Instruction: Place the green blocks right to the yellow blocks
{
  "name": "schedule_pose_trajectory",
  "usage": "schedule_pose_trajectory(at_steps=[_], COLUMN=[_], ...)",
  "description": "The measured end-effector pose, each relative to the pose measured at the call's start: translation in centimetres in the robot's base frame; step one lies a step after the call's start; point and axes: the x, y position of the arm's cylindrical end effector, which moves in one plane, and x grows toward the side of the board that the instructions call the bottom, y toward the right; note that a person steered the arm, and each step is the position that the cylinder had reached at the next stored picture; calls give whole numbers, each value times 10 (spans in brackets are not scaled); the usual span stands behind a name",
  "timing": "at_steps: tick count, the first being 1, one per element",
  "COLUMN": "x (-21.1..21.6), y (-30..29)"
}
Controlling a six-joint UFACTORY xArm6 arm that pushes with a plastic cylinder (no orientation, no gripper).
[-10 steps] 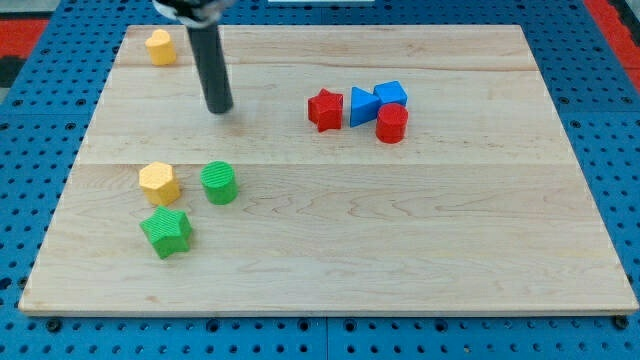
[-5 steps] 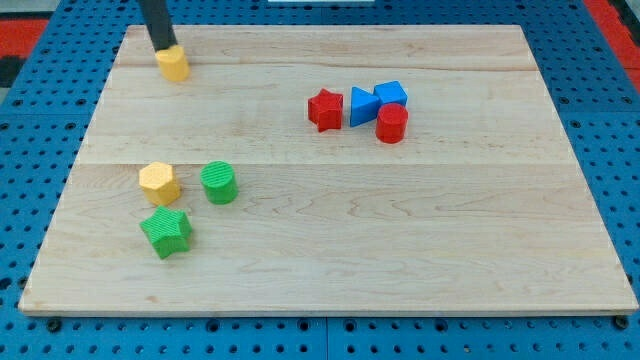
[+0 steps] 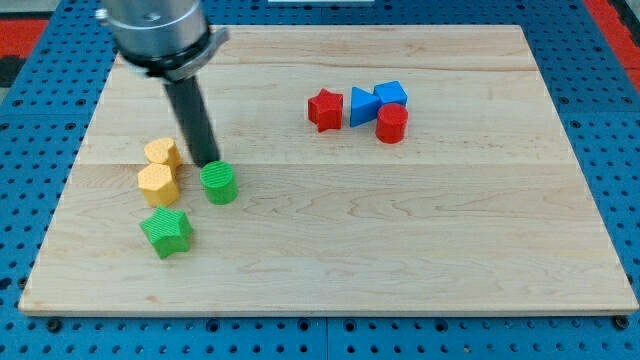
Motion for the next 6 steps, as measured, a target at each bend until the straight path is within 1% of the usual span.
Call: schedule_pose_trajectory(at_steps=[1, 2, 3, 4, 5, 6], x=[-12, 32, 65, 65, 80, 104], y=[36, 36, 20, -5, 2, 33])
